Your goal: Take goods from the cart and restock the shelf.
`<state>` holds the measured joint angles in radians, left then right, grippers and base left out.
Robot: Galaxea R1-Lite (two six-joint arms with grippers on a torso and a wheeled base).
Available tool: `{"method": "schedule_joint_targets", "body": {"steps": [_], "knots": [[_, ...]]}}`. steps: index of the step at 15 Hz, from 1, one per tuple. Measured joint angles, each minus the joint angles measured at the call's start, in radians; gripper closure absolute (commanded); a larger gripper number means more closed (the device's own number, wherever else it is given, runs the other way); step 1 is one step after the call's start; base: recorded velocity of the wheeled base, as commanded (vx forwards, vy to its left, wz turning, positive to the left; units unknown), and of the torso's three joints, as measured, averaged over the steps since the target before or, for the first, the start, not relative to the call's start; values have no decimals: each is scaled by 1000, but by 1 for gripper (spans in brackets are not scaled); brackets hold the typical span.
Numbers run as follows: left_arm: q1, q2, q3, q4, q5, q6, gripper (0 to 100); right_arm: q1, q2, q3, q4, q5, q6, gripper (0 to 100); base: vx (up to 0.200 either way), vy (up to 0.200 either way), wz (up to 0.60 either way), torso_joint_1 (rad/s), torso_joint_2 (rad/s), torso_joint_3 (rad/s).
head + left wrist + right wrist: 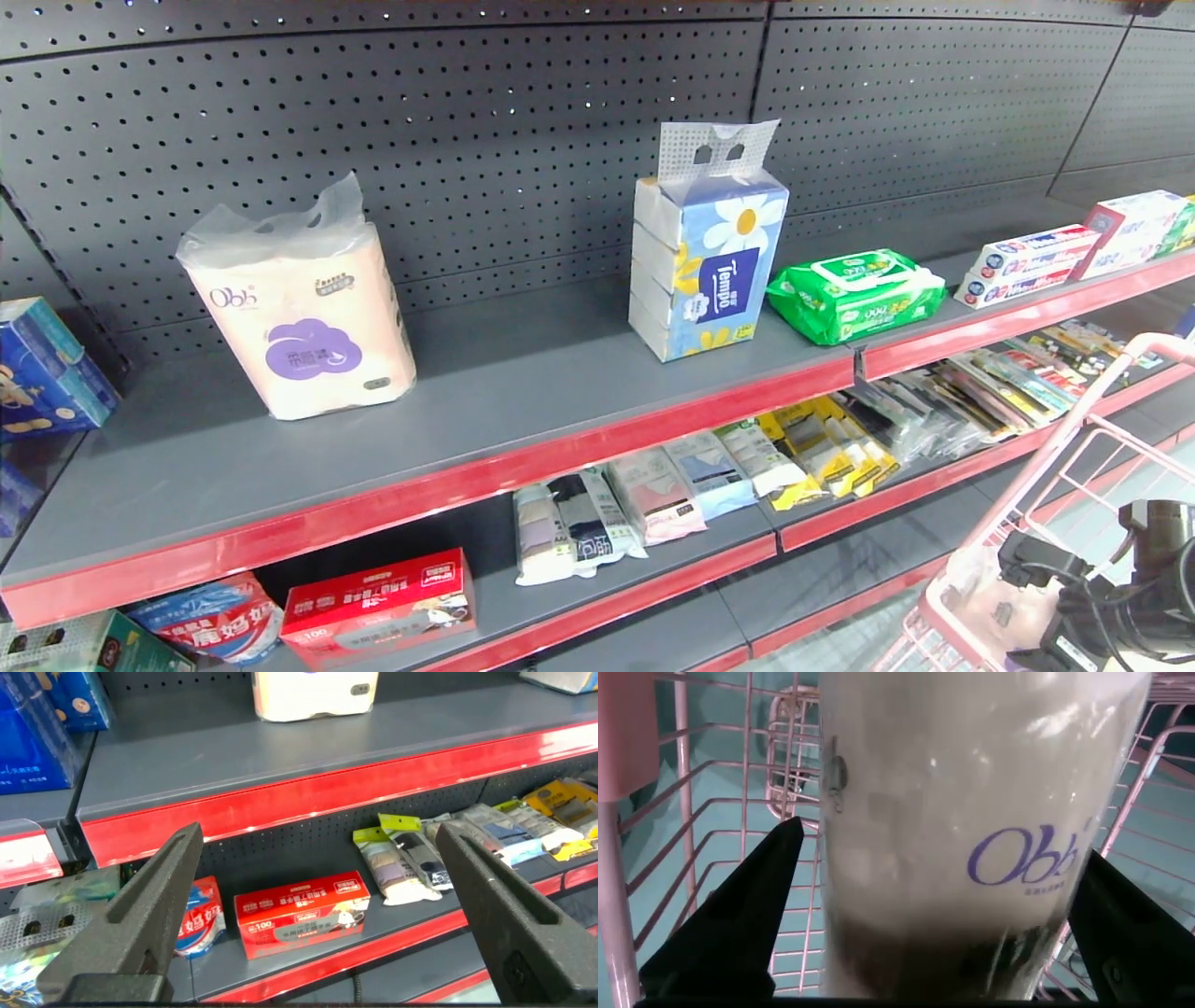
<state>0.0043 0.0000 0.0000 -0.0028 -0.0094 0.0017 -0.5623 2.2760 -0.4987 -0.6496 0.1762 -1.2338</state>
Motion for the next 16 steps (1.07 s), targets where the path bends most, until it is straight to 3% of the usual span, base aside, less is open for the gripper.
{"method": "schedule_joint_targets", "body": {"steps": [5, 6, 14, 16], "knots": [[0, 0, 0, 0, 0, 0, 0, 3, -7, -3, 0, 0, 0, 0, 0, 0, 0, 0, 0, 0], [0, 0, 0, 0, 0, 0, 0, 3, -8, -3, 0, 1, 0, 100, 0, 0, 0, 0, 0, 0], [0, 0, 0, 0, 0, 0, 0, -17, -12, 66, -8, 13, 3, 100, 0, 0, 0, 0, 0, 0], [0, 0, 0, 0, 0, 0, 0, -32, -15, 95, -10, 10, 66, 100, 0, 0, 0, 0, 0, 0]]}}
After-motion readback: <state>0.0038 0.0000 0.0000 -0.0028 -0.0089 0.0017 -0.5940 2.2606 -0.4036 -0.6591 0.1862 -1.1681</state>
